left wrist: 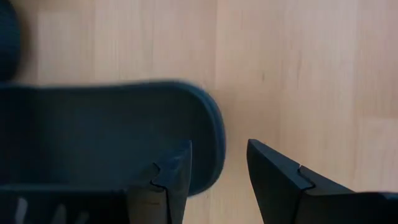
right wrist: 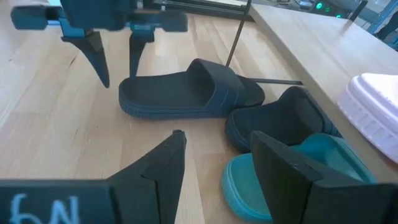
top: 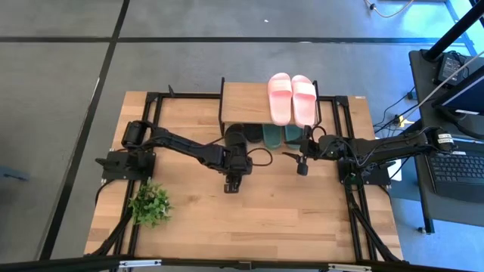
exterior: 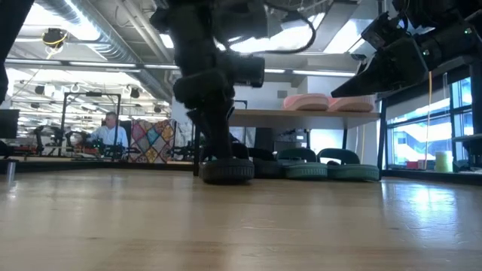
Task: Pick and place slides into the shelf
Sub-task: Put the black slide under the shelf, then return to Home Position
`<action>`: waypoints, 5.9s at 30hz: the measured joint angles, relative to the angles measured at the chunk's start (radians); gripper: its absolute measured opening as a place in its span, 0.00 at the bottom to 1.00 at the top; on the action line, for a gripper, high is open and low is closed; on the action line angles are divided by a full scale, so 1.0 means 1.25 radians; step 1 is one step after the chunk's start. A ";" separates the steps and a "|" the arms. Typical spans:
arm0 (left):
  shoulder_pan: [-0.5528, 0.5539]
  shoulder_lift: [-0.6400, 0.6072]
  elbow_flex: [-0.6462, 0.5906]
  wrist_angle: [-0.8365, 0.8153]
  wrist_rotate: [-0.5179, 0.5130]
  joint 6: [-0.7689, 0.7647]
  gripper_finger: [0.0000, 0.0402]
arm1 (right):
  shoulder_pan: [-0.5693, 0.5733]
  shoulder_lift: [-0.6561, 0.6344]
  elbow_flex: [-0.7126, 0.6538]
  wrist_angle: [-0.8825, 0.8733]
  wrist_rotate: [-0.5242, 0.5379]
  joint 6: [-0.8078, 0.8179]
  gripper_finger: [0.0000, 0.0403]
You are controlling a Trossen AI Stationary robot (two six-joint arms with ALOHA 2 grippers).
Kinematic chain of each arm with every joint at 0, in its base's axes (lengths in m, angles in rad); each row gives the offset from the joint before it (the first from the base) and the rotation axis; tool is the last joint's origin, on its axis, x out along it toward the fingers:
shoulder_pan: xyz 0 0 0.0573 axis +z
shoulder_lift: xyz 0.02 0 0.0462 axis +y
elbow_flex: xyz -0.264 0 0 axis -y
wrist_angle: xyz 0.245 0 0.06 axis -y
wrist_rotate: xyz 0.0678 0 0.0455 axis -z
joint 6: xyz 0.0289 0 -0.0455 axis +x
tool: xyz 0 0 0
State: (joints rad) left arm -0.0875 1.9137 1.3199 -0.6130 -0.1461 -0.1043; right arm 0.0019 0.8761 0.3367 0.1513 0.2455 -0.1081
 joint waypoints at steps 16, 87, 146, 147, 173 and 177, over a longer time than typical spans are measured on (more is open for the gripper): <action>0.008 0.000 -0.080 0.074 -0.107 -0.059 0.37 | 0.000 0.000 0.000 0.000 -0.002 0.001 0.46; 0.136 0.000 -0.080 0.157 -0.263 0.149 0.37 | 0.000 0.000 0.000 -0.007 -0.001 0.001 0.46; 0.083 -0.987 -0.796 0.618 -0.157 -0.090 0.37 | 0.000 -0.147 -0.165 0.265 -0.089 0.170 0.46; 0.085 -1.015 -0.810 0.616 -0.158 -0.088 0.37 | 0.000 -0.164 -0.192 0.308 -0.086 0.175 0.46; 0.114 -1.529 -0.948 0.368 -0.276 -0.079 0.37 | 0.000 -0.546 -0.264 0.190 0.060 0.123 0.46; 0.116 -1.530 -0.947 0.360 -0.282 -0.077 0.37 | 0.000 -0.620 -0.264 0.124 0.060 0.124 0.46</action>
State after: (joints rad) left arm 0.0570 0.0017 0.1365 -0.1629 -0.4984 -0.2005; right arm 0.0017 0.1013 0.0067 0.3058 0.3203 0.0463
